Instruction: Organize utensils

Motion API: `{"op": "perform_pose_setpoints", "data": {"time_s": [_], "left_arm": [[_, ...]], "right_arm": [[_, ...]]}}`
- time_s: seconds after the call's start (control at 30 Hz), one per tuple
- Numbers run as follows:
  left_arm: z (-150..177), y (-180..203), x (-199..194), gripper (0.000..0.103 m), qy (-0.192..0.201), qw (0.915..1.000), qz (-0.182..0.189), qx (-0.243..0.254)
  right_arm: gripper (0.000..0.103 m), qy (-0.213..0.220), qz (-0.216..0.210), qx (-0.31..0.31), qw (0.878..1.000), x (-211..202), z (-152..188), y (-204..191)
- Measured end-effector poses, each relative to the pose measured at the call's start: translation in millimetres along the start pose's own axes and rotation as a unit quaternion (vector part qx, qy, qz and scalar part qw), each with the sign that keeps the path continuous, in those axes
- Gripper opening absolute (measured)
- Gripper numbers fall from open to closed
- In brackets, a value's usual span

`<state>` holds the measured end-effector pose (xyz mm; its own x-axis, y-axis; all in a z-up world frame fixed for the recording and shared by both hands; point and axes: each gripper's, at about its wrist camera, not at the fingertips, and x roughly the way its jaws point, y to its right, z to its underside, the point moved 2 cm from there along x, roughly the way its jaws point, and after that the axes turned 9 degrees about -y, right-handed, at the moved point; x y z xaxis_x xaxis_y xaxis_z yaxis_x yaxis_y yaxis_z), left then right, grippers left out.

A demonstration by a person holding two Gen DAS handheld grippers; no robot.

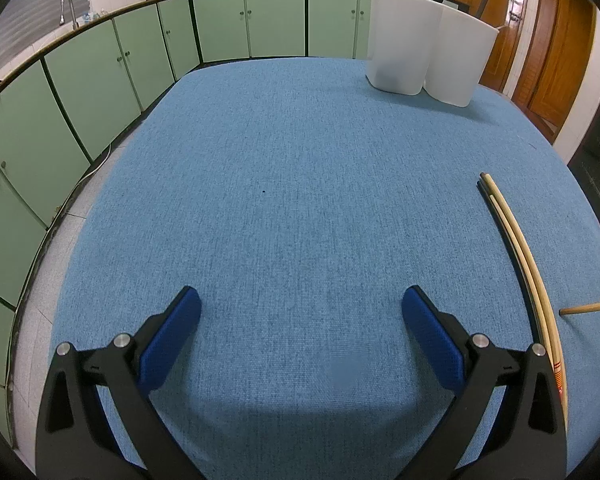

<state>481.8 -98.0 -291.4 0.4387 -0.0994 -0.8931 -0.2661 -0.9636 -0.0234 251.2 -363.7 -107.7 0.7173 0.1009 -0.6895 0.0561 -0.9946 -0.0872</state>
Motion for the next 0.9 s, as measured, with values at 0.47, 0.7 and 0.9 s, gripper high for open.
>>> {"op": "perform_pose_setpoints", "data": {"time_s": [0.47, 0.7, 0.9], "left_arm": [[0.3, -0.2, 0.1, 0.098, 0.0, 1.0, 0.0, 0.0], [0.3, -0.2, 0.4, 0.098, 0.0, 1.0, 0.0, 0.0], [0.3, -0.1, 0.2, 0.098, 0.0, 1.0, 0.0, 0.0]], "right_arm": [[0.009, 0.029, 0.009, -0.009, 1.0, -11.9, 0.0, 2.7], [0.009, 0.035, 0.007, -0.009, 0.999, -13.3, -3.3, 3.2], [0.009, 0.045, 0.002, -0.004, 0.999, -20.9, -5.8, 2.9]]}}
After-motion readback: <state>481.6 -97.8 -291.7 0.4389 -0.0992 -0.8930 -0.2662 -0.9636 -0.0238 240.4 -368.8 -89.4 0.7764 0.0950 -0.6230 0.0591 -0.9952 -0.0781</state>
